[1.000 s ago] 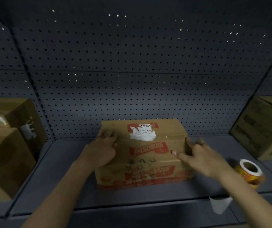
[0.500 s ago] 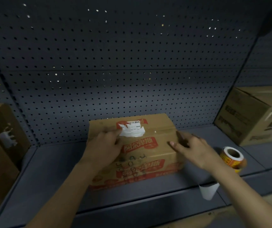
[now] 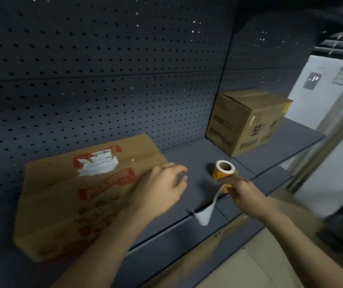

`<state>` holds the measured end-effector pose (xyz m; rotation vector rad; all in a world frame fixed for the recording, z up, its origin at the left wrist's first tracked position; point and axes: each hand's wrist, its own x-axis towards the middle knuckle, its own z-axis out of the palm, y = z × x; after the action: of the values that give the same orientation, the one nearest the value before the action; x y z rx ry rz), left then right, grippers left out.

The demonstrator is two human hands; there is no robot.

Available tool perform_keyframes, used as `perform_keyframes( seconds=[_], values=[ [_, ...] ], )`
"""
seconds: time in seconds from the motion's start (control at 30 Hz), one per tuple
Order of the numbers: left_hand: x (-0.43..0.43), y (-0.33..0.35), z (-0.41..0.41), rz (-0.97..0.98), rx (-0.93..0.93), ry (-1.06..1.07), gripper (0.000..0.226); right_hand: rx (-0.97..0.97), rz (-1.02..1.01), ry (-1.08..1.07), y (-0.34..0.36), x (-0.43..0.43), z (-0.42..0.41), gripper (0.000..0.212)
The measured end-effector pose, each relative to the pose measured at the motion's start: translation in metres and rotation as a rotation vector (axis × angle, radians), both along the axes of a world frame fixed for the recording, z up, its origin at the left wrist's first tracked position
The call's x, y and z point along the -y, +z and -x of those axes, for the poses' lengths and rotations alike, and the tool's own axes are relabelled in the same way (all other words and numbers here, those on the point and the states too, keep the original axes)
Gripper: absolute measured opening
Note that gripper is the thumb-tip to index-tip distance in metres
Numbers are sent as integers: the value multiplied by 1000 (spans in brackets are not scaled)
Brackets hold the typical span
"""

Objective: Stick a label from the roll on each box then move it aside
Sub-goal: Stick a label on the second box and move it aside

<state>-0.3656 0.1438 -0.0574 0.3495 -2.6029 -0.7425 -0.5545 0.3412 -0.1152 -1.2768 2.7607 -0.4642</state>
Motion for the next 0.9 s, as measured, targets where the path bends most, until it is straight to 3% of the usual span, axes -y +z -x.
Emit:
perform_keyframes(
  seconds=[0.1,0.3,0.47,0.6,0.7,0.8,0.9],
  values=[
    [-23,-14,24,-59,68,-75,30,-25,-88,-1,-13,-6,8,58],
    [-49,-41,58,-141,238,-37,42,1,-83,-25,-23,-3,29,42],
    [-57,-59,86,-294,283,5,26,128,34,85,-13,-5,35,36],
    [-59,-73,104,-305,306,-8,10,184,84,165,-7,-6,34,40],
    [-57,-84,112,-288,290,-6,19,230,168,167,-4,-3,33,41],
    [-52,-92,115,-439,270,19,14,233,272,135,-5,-3,31,38],
    [-51,-92,113,-765,256,-5,15,236,373,92,-14,-4,32,20]
  ],
)
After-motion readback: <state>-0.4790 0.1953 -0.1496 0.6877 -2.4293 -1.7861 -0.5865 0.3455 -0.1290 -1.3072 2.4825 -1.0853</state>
